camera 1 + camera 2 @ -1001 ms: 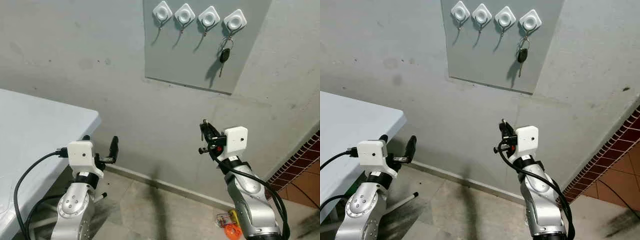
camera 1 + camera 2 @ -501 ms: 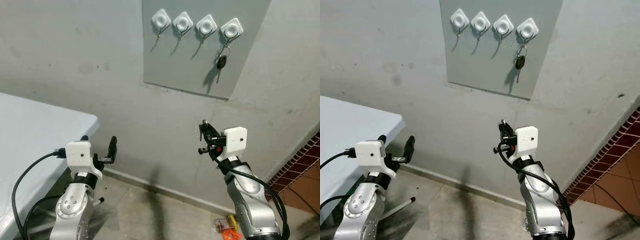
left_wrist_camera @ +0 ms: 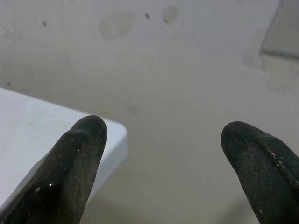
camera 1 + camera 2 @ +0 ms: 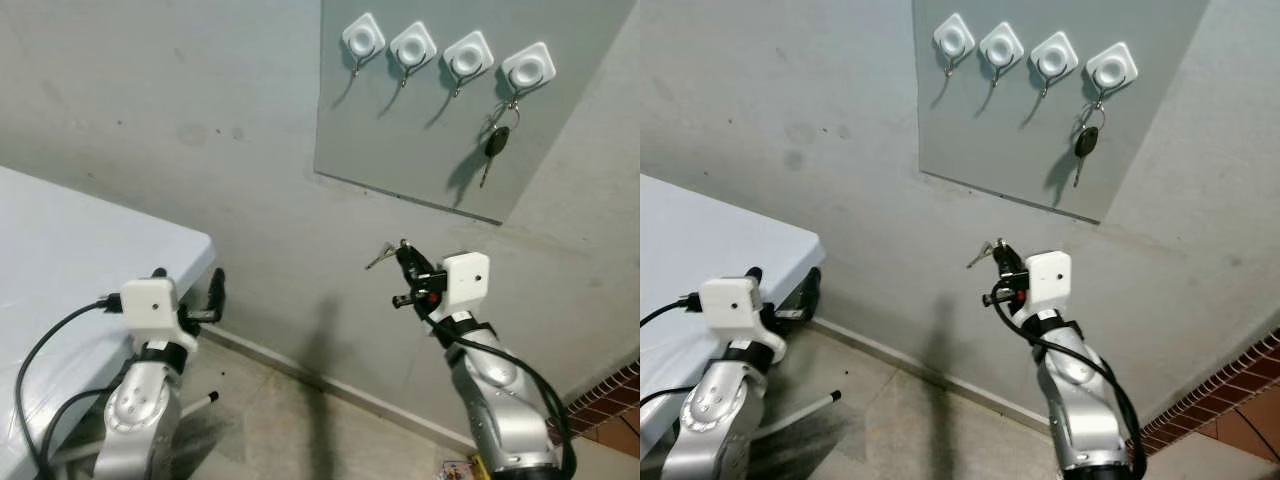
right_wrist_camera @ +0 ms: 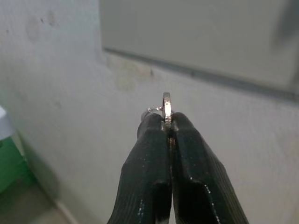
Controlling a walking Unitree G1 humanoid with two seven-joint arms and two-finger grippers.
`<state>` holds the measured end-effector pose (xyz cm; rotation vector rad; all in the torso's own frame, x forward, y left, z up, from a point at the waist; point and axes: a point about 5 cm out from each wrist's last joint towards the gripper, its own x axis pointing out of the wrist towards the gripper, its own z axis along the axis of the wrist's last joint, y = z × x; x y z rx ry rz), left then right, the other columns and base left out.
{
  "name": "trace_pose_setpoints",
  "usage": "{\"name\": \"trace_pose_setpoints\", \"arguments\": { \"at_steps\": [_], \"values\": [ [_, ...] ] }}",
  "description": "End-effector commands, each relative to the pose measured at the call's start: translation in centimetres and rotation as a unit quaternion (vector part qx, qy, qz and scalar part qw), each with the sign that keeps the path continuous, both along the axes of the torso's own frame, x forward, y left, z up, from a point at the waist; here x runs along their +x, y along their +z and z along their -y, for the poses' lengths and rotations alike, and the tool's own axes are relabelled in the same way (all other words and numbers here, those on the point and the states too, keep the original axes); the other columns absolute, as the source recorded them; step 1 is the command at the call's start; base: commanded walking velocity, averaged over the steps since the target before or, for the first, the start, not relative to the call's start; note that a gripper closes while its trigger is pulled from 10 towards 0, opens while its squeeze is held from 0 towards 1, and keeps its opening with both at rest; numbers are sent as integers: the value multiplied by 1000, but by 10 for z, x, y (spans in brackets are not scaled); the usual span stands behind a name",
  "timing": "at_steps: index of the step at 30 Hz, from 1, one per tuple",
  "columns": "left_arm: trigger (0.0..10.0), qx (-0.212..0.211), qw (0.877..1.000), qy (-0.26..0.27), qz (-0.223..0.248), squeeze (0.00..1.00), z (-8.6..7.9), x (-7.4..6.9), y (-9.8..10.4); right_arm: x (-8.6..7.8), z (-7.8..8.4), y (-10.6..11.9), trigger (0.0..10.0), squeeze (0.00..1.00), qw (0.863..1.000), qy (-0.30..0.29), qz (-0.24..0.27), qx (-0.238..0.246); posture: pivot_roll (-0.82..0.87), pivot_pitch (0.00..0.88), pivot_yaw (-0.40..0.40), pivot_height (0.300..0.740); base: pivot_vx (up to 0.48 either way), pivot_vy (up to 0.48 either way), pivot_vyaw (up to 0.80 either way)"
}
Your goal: Hang keys on a hook
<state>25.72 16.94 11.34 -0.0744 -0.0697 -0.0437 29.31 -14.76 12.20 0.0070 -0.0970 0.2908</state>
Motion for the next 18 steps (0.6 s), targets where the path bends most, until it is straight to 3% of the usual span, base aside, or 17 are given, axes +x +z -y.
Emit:
{"name": "trace_pose_setpoints", "arguments": {
  "at_steps": [1, 14, 18],
  "values": [
    [10000, 5, 1000, 14, 5, 0, -7, -2, 3, 0, -6, 3, 10000, 0, 1000, 9, 7, 4, -23, 69, -20, 740, 0, 0, 0],
    [10000, 12, 1000, 12, 8, 0, -7, -2, 5, 2, -6, 4, 10000, 0, 1000, 13, 6, 6, -19, 68, -26, 740, 0, 0, 0],
    [10000, 26, 999, -15, 20, 0, 2, 2, 13, 7, -9, 12, 10000, 0, 999, 25, 18, 8, -23, 60, -26, 740, 0, 0, 0]
  ]
}}
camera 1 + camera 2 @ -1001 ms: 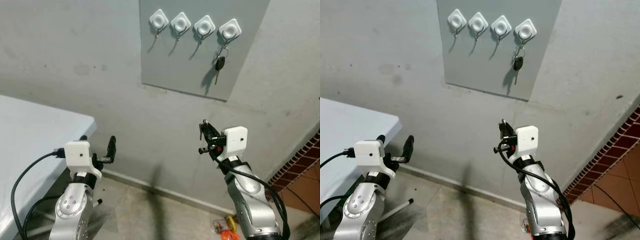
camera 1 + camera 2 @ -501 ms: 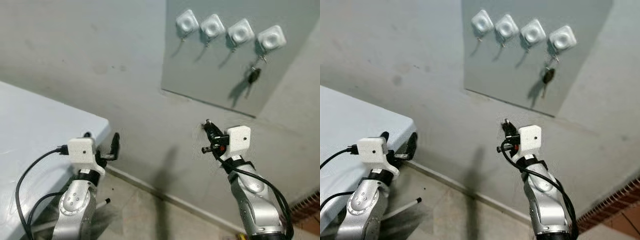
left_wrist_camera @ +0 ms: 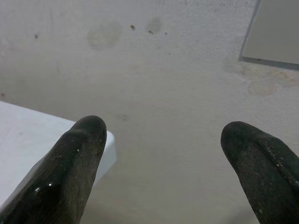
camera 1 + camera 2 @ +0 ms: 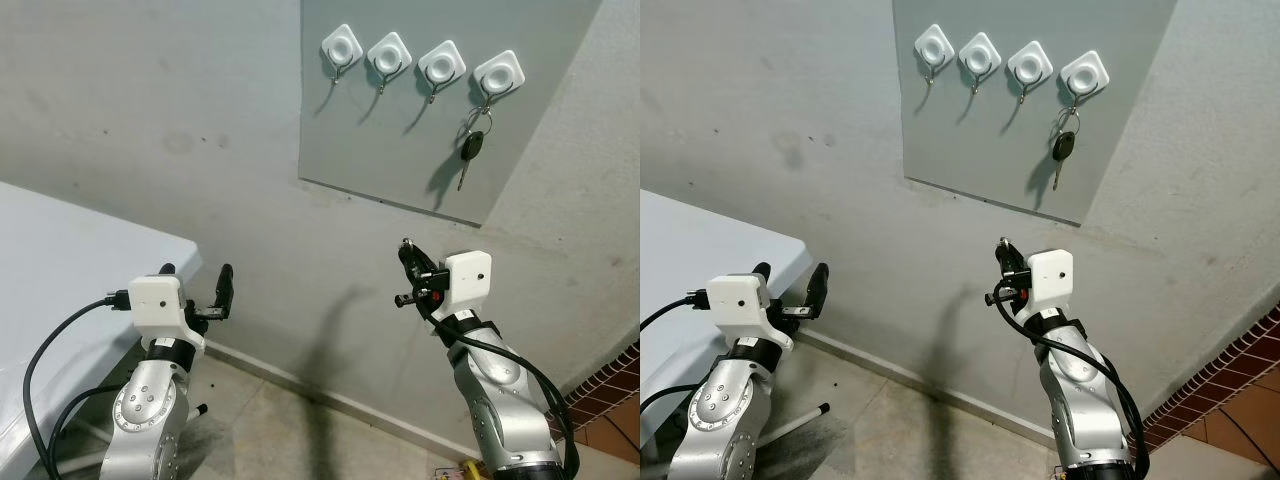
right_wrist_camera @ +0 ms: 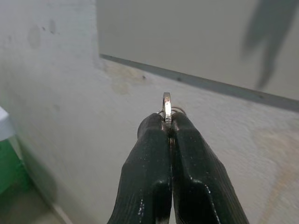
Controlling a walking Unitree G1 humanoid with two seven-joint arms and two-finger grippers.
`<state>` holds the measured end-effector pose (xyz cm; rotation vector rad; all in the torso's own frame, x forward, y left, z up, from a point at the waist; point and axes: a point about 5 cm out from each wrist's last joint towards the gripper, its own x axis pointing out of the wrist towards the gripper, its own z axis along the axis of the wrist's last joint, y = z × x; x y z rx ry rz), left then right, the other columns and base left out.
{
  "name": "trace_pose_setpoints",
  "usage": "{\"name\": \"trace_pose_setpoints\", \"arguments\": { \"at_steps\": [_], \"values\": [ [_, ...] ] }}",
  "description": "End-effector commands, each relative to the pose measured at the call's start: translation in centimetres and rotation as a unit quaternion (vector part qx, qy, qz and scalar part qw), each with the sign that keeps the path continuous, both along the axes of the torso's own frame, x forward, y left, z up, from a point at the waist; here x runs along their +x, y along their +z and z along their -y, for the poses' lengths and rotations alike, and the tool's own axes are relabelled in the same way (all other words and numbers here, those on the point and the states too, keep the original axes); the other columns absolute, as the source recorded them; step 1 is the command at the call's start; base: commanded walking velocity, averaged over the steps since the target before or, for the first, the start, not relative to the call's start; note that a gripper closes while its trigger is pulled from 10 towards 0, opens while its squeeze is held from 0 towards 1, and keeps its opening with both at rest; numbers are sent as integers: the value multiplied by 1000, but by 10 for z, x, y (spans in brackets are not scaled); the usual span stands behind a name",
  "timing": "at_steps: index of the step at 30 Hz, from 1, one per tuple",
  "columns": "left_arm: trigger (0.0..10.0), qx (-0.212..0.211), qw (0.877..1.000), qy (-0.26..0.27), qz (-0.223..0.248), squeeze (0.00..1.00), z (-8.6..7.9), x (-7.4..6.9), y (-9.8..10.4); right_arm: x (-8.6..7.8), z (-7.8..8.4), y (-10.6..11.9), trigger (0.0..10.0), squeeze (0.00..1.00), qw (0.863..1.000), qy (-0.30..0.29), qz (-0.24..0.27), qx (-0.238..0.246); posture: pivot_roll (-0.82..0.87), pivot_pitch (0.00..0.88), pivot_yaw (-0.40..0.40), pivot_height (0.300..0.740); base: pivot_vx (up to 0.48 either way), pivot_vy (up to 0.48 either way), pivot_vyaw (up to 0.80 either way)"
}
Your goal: Hang keys on a hook
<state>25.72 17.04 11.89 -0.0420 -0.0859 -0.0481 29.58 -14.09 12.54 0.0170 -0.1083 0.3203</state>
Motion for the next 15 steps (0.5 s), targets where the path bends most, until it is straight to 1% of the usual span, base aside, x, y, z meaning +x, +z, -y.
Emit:
{"name": "trace_pose_setpoints", "arguments": {
  "at_steps": [1, 2, 3, 5, 7, 8, 9, 12, 14, 15],
  "values": [
    [10000, 11, 1000, -24, 15, 0, 7, 2, 10, 6, -4, 12, 10000, 0, 1000, 15, 18, 5, -23, 60, -26, 740, 0, 0, 0],
    [10000, 17, 999, -40, 22, 0, 12, 3, 15, 9, -8, 19, 10000, 0, 999, 23, 30, 7, -24, 58, -26, 740, 0, 0, 0],
    [10000, 21, 999, -43, 23, 0, 13, 3, 16, 11, -9, 21, 10000, 0, 999, 24, 34, 7, -24, 58, -26, 740, 0, 0, 0],
    [10000, 13, 997, -64, 29, 0, 21, 4, 21, 16, -14, 29, 10000, 0, 998, 37, 45, 11, -23, 57, -28, 740, 0, 0, 0],
    [10000, 24, 996, -76, 31, 0, 25, 5, 23, 18, -16, 33, 10000, 0, 998, 42, 52, 10, -23, 57, -28, 740, 0, 0, 0],
    [10000, 33, 994, -96, 38, 0, 31, 5, 27, 22, -19, 38, 10000, 0, 997, 46, 60, 12, -22, 54, -28, 740, 0, 0, 0],
    [10000, 31, 993, -104, 41, 0, 34, 6, 29, 24, -21, 41, 10000, 0, 997, 49, 65, 13, -20, 54, -28, 740, 0, 0, 0],
    [10000, 38, 991, -118, 52, 0, 38, 8, 36, 31, -25, 50, 10000, 0, 995, 54, 79, 18, -19, 53, -27, 740, 0, 0, 0],
    [10000, 40, 990, -121, 54, 0, 39, 9, 38, 32, -26, 53, 10000, 0, 995, 55, 82, 18, -19, 50, -26, 740, 0, 0, 0],
    [10000, 42, 989, -127, 62, 0, 41, 11, 44, 37, -27, 60, 10000, 0, 994, 55, 93, 23, -19, 50, -27, 740, 0, 0, 0]
  ]
}}
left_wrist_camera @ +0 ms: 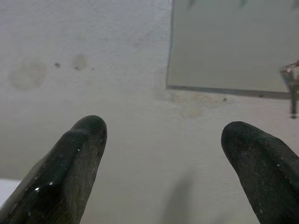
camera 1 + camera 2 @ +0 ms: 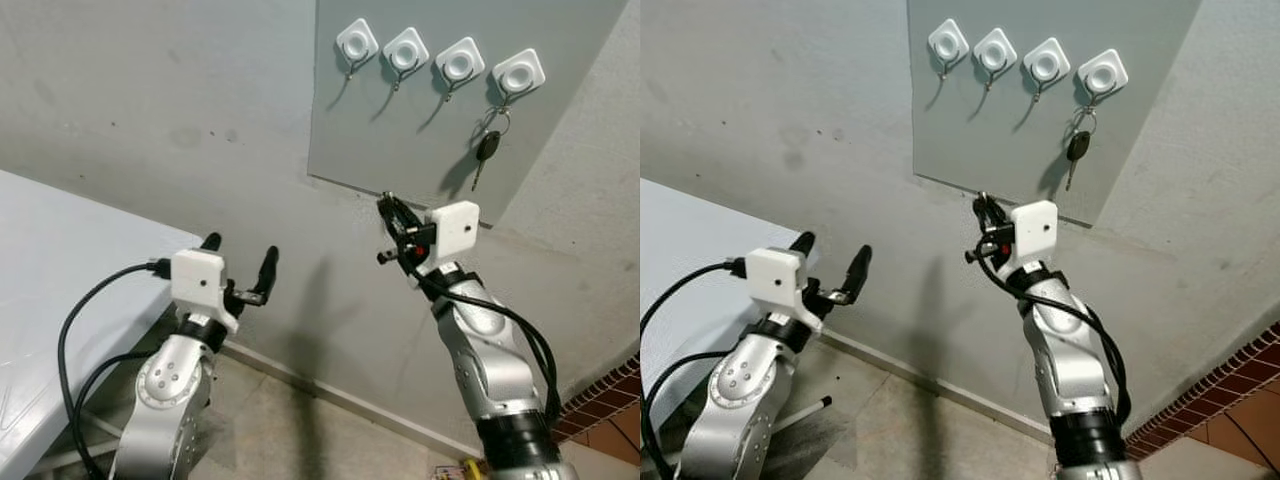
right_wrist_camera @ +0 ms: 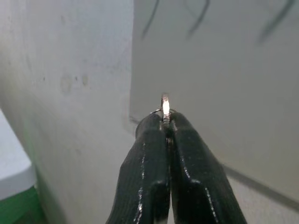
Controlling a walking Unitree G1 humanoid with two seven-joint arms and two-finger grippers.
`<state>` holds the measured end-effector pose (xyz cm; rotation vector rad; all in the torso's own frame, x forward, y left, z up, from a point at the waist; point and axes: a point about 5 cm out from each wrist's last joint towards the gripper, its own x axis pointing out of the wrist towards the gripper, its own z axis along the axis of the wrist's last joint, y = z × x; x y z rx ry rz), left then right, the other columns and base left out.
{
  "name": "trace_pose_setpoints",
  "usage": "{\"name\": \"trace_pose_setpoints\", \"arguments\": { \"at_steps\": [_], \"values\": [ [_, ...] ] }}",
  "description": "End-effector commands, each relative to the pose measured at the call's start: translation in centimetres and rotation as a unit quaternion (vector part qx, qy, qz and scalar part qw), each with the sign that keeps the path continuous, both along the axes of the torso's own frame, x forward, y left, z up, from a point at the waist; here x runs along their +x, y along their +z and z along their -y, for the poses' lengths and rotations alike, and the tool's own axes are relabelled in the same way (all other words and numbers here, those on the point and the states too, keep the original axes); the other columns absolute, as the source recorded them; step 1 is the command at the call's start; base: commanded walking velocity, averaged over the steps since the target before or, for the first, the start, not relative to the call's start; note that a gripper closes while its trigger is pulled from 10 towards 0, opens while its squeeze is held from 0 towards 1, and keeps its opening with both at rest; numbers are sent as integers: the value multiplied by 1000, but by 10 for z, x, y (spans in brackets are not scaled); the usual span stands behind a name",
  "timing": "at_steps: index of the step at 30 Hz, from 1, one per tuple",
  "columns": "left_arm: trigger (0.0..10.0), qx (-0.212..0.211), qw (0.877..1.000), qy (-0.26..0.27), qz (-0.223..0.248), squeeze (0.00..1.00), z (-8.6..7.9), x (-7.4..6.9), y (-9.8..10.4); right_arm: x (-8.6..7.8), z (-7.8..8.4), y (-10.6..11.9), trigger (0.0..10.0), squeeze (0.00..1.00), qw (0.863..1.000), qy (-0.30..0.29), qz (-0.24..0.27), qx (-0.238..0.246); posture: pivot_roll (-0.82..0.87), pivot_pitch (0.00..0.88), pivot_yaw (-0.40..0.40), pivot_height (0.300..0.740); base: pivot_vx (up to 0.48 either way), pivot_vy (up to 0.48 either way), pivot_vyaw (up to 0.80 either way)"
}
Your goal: Hang keys on a hook
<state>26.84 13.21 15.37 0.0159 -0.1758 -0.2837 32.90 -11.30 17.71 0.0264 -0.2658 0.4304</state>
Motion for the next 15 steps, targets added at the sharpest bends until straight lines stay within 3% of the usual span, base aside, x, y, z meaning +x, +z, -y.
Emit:
{"name": "trace_pose_setpoints", "arguments": {
  "at_steps": [1, 6, 15],
  "values": [
    [10000, 6, 1000, -15, 17, 0, 4, 1, 12, 5, 1, 12, 10000, 0, 1000, 1, 20, 12, -18, 49, -25, 740, 0, 0, 0],
    [10000, 19, 999, -36, 30, 0, 11, 3, 23, 13, 3, 25, 10000, 0, 999, -2, 37, 26, -15, 54, -24, 740, 0, 0, 0],
    [10000, 19, 997, -55, 45, 0, 19, 7, 42, 28, 24, 56, 10000, 0, 993, -25, 66, 93, -27, 69, -13, 740, 0, 0, 0]
  ]
}}
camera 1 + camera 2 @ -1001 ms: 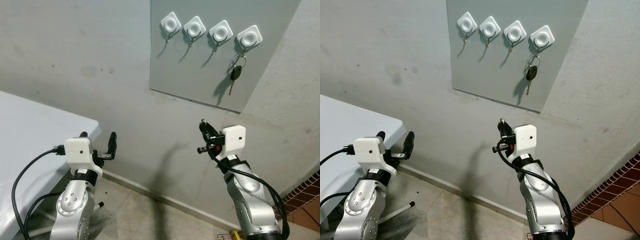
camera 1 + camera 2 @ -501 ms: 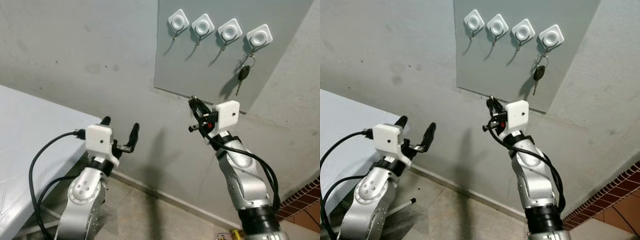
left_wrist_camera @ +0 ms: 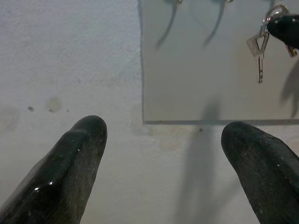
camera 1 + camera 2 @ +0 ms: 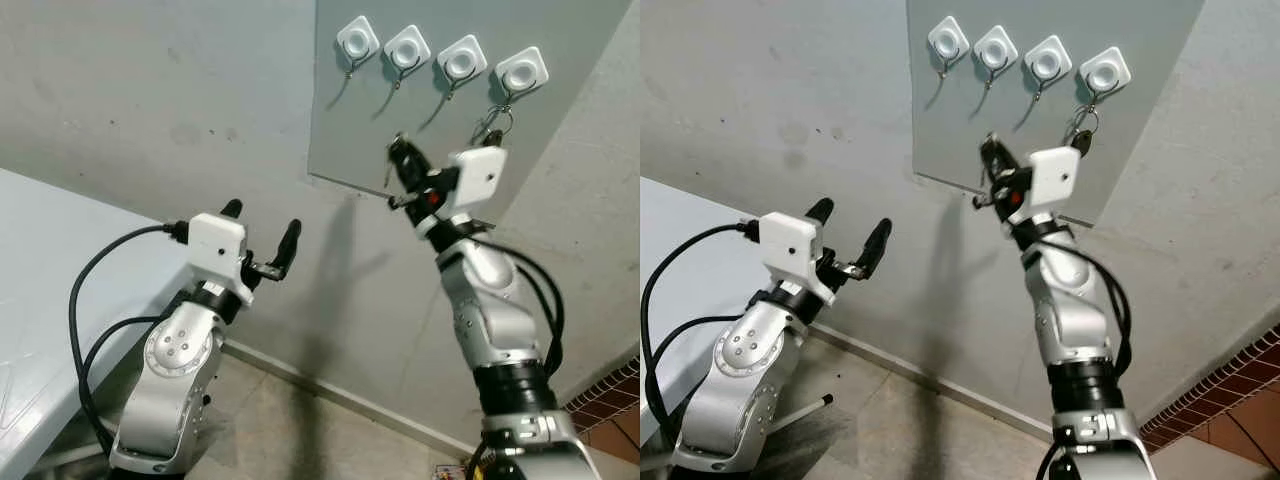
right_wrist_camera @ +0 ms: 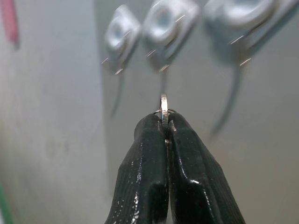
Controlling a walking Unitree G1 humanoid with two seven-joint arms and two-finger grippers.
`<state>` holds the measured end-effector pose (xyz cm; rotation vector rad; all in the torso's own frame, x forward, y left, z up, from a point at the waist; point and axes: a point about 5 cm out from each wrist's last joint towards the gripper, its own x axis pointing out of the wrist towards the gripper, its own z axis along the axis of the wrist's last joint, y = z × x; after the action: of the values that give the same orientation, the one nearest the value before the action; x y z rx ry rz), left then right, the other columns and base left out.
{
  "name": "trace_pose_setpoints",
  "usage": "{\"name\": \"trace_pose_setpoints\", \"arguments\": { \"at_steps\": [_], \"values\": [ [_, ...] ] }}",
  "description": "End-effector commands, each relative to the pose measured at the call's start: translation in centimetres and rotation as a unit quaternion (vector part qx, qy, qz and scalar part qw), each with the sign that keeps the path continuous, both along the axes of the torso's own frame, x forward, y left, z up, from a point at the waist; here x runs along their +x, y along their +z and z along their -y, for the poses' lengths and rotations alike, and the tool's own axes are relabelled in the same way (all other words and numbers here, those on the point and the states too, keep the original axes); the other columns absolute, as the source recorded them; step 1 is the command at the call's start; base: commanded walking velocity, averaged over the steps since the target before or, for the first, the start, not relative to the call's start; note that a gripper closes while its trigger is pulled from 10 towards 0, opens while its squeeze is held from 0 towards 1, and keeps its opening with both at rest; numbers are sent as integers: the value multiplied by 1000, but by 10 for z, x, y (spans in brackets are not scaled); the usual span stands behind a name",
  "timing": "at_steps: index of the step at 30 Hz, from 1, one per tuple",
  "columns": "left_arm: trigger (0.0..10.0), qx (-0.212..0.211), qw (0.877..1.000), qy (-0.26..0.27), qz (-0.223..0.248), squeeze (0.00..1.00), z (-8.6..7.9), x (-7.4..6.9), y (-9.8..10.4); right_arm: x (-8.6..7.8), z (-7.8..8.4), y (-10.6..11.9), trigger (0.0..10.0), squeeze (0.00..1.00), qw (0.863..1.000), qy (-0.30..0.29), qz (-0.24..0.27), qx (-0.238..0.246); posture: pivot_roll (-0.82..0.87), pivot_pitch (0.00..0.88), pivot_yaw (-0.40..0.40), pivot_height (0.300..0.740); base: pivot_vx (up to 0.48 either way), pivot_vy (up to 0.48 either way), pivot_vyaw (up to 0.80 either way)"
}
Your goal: Hang keys on a hook
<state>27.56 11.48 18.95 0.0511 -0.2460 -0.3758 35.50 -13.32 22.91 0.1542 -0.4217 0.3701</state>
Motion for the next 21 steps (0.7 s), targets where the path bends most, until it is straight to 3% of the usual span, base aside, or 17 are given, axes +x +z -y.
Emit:
{"name": "trace_pose_setpoints", "arguments": {
  "at_steps": [1, 21],
  "values": [
    [10000, 3, 1000, -10, 7, 0, 2, 0, 6, 3, 5, 5, 10000, 0, 1000, -7, 6, 15, -27, 69, -13, 740, 0, 0, 0],
    [10000, -7, 1000, -11, 7, 0, 5, -3, 14, 6, 21, 33, 10000, 0, 996, -19, 52, 65, -25, 78, -14, 740, 0, 0, 0]
  ]
}}
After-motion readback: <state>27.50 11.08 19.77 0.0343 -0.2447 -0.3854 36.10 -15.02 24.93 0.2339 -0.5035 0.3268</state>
